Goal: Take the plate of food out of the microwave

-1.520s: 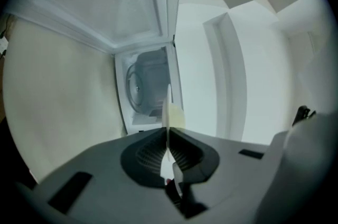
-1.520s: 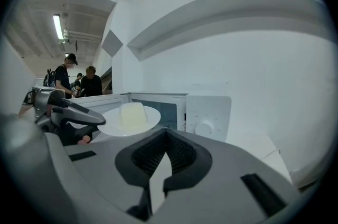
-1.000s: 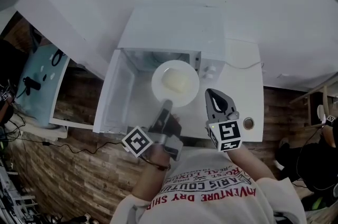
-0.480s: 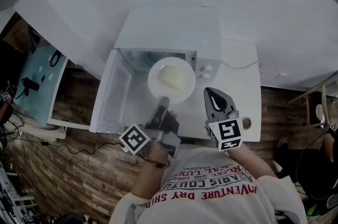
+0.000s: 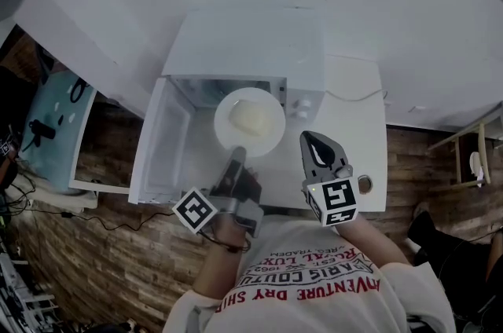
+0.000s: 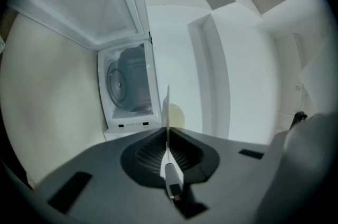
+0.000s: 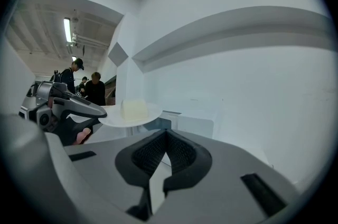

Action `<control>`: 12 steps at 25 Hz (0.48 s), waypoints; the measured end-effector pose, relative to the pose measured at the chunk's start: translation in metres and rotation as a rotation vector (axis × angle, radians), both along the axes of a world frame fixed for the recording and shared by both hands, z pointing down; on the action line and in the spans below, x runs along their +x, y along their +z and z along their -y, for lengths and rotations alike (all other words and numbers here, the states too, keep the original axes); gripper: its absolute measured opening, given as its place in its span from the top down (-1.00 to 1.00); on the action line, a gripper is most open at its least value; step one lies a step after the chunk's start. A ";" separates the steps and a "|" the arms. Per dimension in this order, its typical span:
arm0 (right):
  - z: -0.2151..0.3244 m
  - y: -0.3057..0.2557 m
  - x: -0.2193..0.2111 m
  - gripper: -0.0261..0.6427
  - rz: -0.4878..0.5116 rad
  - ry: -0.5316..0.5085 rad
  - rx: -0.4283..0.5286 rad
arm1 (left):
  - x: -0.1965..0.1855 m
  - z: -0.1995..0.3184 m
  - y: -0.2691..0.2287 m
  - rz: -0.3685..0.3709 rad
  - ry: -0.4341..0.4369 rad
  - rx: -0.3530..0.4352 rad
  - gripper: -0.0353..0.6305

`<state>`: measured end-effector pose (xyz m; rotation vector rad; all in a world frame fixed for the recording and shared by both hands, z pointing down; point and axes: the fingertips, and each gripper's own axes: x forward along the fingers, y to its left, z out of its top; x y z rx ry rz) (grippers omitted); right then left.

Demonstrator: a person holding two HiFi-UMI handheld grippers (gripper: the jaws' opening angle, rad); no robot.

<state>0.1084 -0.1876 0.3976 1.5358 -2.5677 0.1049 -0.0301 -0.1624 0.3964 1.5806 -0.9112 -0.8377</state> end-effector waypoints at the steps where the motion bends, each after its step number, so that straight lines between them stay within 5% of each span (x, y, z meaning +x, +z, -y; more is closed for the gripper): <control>1: 0.000 0.000 0.000 0.91 0.001 -0.002 -0.001 | 0.000 0.000 0.002 0.003 -0.001 -0.003 0.83; 12: 0.005 0.007 -0.001 0.91 -0.012 -0.009 -0.011 | 0.000 0.003 0.011 0.004 -0.001 -0.014 0.83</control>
